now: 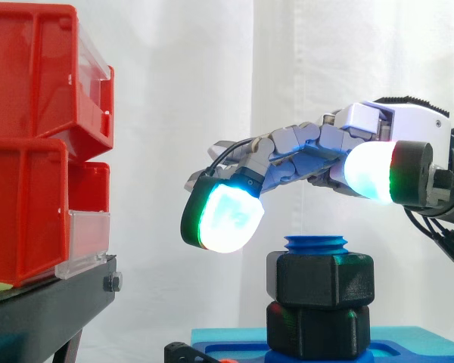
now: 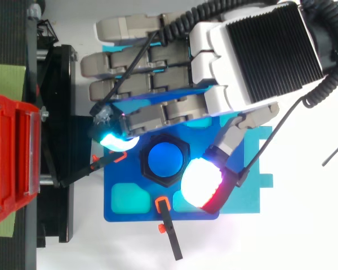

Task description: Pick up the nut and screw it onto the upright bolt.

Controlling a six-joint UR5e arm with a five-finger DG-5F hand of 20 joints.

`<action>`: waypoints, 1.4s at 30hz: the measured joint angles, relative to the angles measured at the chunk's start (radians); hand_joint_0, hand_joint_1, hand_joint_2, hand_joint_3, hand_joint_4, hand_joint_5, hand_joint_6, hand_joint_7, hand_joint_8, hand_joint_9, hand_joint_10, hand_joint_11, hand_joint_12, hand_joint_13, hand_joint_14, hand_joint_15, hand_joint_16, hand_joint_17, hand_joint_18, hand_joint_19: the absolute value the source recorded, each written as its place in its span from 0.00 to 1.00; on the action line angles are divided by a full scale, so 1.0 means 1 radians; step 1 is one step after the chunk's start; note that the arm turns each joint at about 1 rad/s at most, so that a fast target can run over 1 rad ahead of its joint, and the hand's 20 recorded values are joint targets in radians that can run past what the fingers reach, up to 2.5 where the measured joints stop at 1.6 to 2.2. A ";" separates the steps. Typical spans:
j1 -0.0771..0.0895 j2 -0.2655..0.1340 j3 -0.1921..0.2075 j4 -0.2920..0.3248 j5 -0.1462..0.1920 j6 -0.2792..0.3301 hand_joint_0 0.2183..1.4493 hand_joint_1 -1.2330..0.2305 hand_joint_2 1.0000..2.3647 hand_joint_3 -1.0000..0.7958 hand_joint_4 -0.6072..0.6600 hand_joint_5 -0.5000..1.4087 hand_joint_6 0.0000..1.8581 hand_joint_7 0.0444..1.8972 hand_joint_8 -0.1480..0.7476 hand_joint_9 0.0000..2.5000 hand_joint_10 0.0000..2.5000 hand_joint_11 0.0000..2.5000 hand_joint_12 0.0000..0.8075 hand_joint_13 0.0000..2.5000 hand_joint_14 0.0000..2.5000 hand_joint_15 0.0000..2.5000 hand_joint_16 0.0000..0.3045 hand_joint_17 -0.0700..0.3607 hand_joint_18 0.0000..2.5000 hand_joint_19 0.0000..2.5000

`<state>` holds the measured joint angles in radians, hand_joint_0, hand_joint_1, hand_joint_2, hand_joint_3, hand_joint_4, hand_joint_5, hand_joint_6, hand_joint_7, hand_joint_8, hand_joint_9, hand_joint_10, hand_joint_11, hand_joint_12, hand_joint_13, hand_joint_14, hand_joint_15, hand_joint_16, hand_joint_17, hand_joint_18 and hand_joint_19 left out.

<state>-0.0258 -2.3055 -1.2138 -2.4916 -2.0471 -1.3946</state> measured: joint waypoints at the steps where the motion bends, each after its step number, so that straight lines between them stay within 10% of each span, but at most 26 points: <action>1: 0.003 0.000 0.000 0.000 0.000 0.000 0.22 0.78 0.00 0.28 0.63 0.17 0.27 0.36 0.42 0.20 0.00 0.00 0.38 0.11 0.00 0.00 0.14 0.38 0.00 0.00; 18: 0.044 0.000 0.000 -0.010 0.017 0.024 0.22 0.78 0.00 0.28 0.65 0.18 0.27 0.40 0.43 0.20 0.00 0.00 0.39 0.10 0.00 0.00 0.13 0.38 0.00 0.00; 42: 0.034 -0.008 -0.027 -0.008 0.037 0.025 0.22 0.78 0.00 0.28 0.67 0.18 0.27 0.45 0.45 0.21 0.00 0.00 0.40 0.11 0.00 0.00 0.13 0.36 0.00 0.00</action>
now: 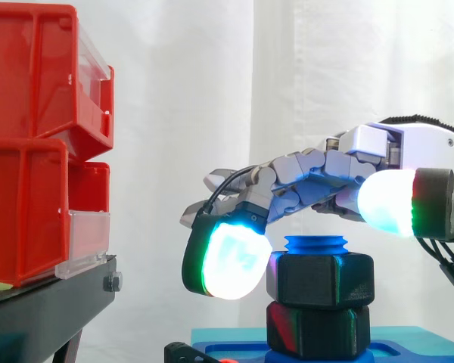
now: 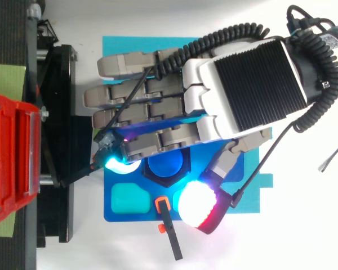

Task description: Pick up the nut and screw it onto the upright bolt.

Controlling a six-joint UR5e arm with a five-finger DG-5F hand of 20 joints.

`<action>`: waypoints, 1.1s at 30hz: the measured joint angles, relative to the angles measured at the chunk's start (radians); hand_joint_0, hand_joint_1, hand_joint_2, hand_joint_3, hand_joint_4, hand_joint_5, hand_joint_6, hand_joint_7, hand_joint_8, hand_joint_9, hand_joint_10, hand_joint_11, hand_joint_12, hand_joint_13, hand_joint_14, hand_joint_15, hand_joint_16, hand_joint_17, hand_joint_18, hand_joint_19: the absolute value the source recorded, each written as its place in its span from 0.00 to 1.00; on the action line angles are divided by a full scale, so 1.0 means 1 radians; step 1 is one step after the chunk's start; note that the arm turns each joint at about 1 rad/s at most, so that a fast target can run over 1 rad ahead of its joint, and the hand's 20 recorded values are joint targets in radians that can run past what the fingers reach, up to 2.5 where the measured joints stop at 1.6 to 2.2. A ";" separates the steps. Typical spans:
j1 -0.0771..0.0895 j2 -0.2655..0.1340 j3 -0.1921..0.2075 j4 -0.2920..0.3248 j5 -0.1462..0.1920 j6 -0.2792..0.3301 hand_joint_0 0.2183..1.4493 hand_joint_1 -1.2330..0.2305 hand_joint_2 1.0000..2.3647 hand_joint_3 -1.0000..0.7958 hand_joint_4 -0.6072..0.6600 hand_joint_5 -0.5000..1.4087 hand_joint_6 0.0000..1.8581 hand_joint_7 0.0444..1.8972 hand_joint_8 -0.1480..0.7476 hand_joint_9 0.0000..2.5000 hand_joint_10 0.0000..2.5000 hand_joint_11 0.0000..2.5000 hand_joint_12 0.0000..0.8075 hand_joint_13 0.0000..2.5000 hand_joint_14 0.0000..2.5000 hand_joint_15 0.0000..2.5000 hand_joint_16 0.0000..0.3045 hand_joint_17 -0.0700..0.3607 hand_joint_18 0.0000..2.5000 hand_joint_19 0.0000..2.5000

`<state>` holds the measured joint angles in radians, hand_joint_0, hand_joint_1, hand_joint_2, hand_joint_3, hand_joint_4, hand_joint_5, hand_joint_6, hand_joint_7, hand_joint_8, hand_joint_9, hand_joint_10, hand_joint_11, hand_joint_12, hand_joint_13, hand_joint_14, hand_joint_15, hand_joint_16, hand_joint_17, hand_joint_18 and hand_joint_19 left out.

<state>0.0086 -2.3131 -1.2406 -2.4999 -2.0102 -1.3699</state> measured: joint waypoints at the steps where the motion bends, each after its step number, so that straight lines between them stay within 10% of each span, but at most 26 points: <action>1: -0.001 0.000 0.000 0.000 0.000 0.000 0.22 0.78 0.00 0.28 0.66 0.18 0.27 0.45 0.45 0.21 0.00 0.00 0.40 0.11 0.00 0.00 0.13 0.36 0.00 0.00; 33: -0.028 0.000 0.000 -0.007 0.010 0.000 0.22 0.78 0.00 0.28 0.64 0.22 0.27 0.70 0.46 0.22 0.00 0.00 0.39 0.13 0.00 0.00 0.11 0.34 0.00 0.00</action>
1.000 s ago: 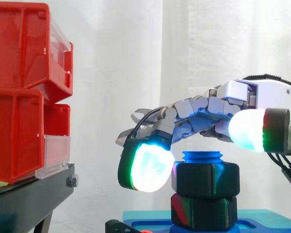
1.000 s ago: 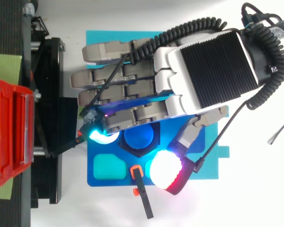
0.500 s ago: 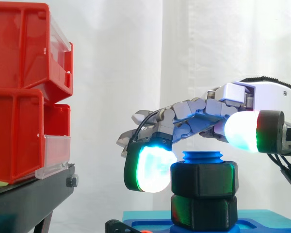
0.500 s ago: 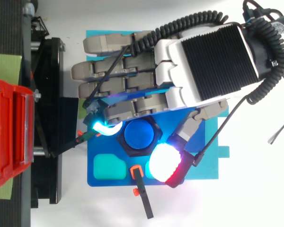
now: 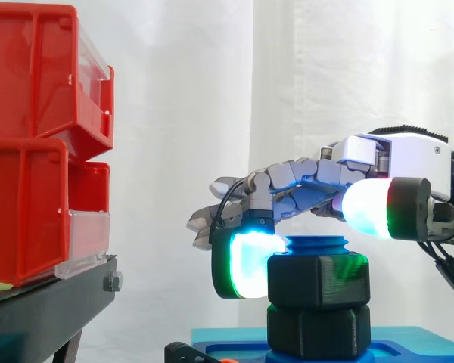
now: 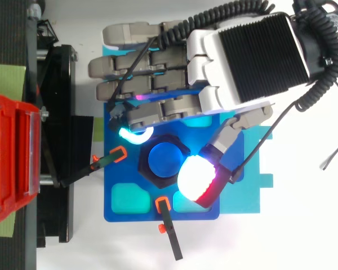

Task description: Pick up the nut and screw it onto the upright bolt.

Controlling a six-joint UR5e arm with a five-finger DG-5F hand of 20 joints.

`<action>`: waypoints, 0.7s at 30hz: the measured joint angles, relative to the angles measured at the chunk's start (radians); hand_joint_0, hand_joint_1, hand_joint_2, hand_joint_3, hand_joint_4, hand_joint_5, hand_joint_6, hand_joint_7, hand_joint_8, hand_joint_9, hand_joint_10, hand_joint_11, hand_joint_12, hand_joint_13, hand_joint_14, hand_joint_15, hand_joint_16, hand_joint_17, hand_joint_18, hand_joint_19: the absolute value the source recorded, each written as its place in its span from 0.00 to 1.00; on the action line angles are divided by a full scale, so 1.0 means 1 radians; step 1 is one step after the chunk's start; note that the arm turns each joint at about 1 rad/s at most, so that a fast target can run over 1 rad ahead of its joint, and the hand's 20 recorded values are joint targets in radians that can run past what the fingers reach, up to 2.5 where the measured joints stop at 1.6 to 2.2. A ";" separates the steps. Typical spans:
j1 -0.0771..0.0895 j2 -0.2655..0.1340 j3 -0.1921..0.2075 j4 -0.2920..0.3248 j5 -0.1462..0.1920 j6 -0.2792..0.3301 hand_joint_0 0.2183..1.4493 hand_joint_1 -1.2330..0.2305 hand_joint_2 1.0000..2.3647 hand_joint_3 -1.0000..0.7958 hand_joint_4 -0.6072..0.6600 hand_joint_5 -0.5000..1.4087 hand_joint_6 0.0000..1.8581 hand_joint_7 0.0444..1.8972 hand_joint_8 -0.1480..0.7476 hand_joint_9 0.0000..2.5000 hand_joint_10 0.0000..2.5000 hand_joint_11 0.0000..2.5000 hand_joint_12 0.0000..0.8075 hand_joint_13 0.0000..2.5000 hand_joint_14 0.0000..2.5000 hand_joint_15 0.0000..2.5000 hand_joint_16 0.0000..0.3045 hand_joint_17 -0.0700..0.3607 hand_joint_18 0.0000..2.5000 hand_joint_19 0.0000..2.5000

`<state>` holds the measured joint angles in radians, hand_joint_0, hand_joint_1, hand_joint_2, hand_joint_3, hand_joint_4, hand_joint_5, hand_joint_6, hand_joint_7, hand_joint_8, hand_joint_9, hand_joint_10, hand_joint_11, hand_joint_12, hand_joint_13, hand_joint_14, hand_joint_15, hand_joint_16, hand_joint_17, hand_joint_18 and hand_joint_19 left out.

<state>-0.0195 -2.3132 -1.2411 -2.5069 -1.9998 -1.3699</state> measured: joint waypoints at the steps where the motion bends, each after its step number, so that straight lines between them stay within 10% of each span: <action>1: -0.001 0.000 0.000 0.001 0.000 0.000 0.22 0.78 0.00 0.28 0.64 0.22 0.27 0.71 0.46 0.22 0.00 0.00 0.39 0.13 0.00 0.00 0.11 0.34 0.00 0.00; 21: -0.011 0.000 0.000 0.011 -0.003 0.000 0.23 0.74 0.00 0.28 0.56 0.26 0.31 0.69 0.46 0.31 0.00 0.00 0.34 0.17 0.00 0.00 0.09 0.30 0.02 0.00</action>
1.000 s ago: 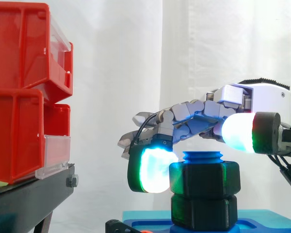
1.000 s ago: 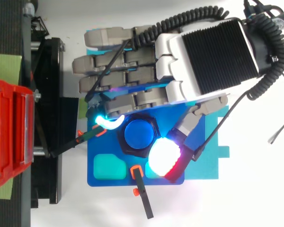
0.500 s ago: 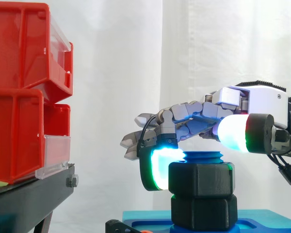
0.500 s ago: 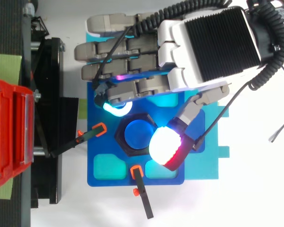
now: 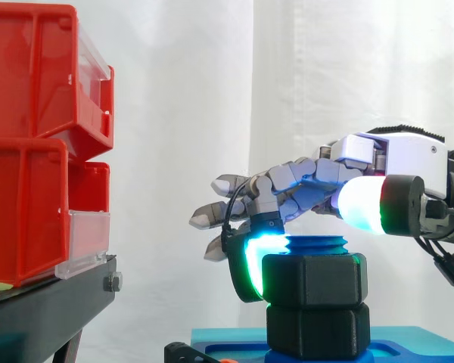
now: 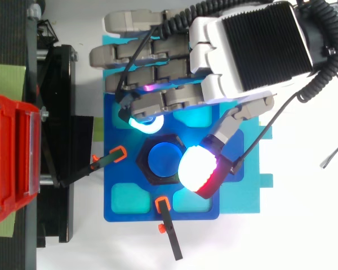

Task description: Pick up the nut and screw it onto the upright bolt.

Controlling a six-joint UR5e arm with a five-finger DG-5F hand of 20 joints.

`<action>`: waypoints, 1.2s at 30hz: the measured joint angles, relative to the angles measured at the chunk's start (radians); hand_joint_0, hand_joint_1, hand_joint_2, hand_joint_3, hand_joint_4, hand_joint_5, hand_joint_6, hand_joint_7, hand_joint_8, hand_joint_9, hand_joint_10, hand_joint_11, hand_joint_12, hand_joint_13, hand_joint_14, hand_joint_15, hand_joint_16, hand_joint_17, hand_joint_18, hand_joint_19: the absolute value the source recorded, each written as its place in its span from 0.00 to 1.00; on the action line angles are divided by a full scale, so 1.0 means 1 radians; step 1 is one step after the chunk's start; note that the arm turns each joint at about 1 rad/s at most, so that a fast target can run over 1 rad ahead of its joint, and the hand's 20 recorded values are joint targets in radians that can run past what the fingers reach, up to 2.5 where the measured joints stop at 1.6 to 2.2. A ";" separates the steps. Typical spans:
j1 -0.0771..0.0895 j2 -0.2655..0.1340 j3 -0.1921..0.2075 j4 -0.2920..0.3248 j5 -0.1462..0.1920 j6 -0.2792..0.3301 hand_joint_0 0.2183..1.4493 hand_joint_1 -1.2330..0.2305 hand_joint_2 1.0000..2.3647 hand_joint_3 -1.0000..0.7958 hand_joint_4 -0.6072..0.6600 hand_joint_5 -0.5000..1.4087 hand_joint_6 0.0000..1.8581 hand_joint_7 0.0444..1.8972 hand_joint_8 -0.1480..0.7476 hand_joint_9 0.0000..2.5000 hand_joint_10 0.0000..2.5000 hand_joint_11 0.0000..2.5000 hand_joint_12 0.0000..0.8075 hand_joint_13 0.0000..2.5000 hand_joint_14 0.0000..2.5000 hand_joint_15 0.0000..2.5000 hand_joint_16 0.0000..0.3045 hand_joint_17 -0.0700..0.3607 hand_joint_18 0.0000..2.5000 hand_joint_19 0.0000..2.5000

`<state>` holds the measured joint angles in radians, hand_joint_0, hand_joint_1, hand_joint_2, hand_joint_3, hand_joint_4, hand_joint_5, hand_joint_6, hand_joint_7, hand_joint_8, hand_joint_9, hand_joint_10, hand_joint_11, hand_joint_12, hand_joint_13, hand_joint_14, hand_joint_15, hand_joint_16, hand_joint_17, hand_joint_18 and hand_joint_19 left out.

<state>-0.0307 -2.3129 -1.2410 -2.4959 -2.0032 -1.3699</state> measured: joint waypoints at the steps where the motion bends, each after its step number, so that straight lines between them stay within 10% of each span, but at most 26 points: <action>1: 0.000 0.000 0.000 0.003 0.000 0.000 0.23 0.74 0.00 0.28 0.55 0.26 0.31 0.69 0.45 0.31 0.00 0.00 0.34 0.17 0.00 0.00 0.09 0.30 0.02 0.00; 7: 0.000 0.000 0.000 0.014 -0.007 0.002 0.23 0.74 0.00 0.28 0.55 0.25 0.27 0.76 0.44 0.31 0.00 0.00 0.34 0.17 0.00 0.00 0.09 0.30 0.02 0.00; 19: 0.000 0.000 0.000 0.047 -0.040 0.017 0.21 0.75 0.00 0.28 0.54 0.15 0.27 0.34 0.38 0.11 0.00 0.00 0.39 0.03 0.00 0.00 0.14 0.39 0.00 0.00; 36: 0.013 0.000 0.000 0.085 -0.078 0.024 0.21 0.77 0.00 0.28 0.54 0.15 0.27 0.33 0.37 0.09 0.00 0.00 0.40 0.01 0.00 0.00 0.14 0.39 0.00 0.00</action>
<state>-0.0174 -2.3131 -1.2410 -2.4108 -2.0809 -1.3461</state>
